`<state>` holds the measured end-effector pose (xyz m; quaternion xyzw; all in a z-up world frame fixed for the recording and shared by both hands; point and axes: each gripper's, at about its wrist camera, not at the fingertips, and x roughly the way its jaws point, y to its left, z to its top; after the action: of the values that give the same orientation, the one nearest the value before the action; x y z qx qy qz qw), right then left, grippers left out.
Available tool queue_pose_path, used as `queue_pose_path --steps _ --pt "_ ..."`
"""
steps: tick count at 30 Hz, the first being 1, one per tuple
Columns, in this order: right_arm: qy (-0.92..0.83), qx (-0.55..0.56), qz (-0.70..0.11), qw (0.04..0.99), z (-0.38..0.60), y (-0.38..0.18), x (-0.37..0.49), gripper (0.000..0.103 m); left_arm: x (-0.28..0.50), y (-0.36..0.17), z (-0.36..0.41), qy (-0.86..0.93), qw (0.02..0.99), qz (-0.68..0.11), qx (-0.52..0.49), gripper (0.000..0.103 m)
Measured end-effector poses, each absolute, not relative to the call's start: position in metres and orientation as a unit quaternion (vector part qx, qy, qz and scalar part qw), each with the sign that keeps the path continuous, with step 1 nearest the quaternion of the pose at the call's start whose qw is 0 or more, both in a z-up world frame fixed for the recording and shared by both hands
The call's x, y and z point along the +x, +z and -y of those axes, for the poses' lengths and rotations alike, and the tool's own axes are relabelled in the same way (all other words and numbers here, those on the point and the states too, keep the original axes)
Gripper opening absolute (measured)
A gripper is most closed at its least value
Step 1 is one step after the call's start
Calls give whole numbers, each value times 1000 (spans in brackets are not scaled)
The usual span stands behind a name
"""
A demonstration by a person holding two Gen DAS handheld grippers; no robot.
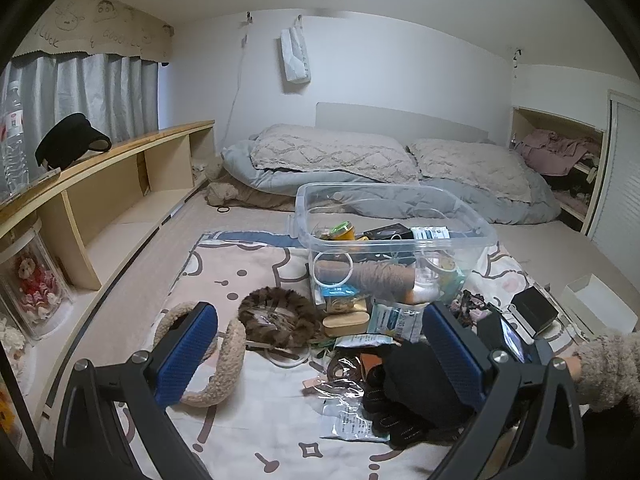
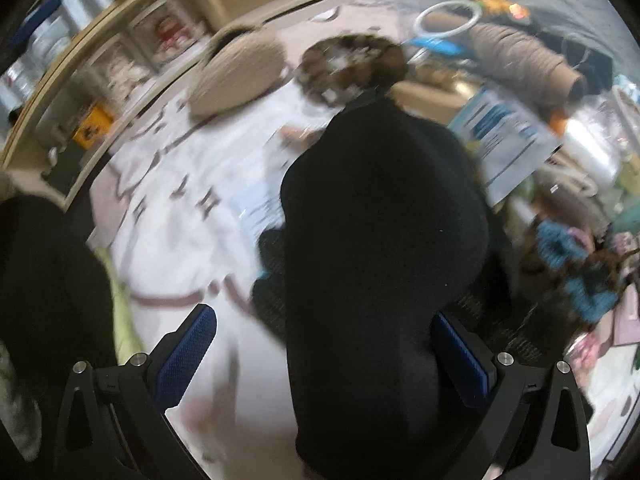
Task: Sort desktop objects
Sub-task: 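Reach the right gripper down and grasp the black stitched gloves, then lift the black gloves with the right gripper while the left gripper grasps the black padded bag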
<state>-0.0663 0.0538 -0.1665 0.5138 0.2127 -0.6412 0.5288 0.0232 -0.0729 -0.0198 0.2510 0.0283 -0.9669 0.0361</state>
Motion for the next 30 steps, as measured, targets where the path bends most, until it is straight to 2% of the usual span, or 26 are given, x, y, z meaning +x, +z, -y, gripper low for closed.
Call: queue_pose_path --steps 6,20,30 --pt "-614 510 -248 549 -58 -173 -36 103 22 -21 76 -965 47 -36 254 103" --pt "-483 552 -200 649 -65 -165 12 103 23 -23 74 -964 60 -22 257 103" --pt "-613 503 -143 593 -99 -130 -40 103 31 -22 62 -964 27 -17 263 103"
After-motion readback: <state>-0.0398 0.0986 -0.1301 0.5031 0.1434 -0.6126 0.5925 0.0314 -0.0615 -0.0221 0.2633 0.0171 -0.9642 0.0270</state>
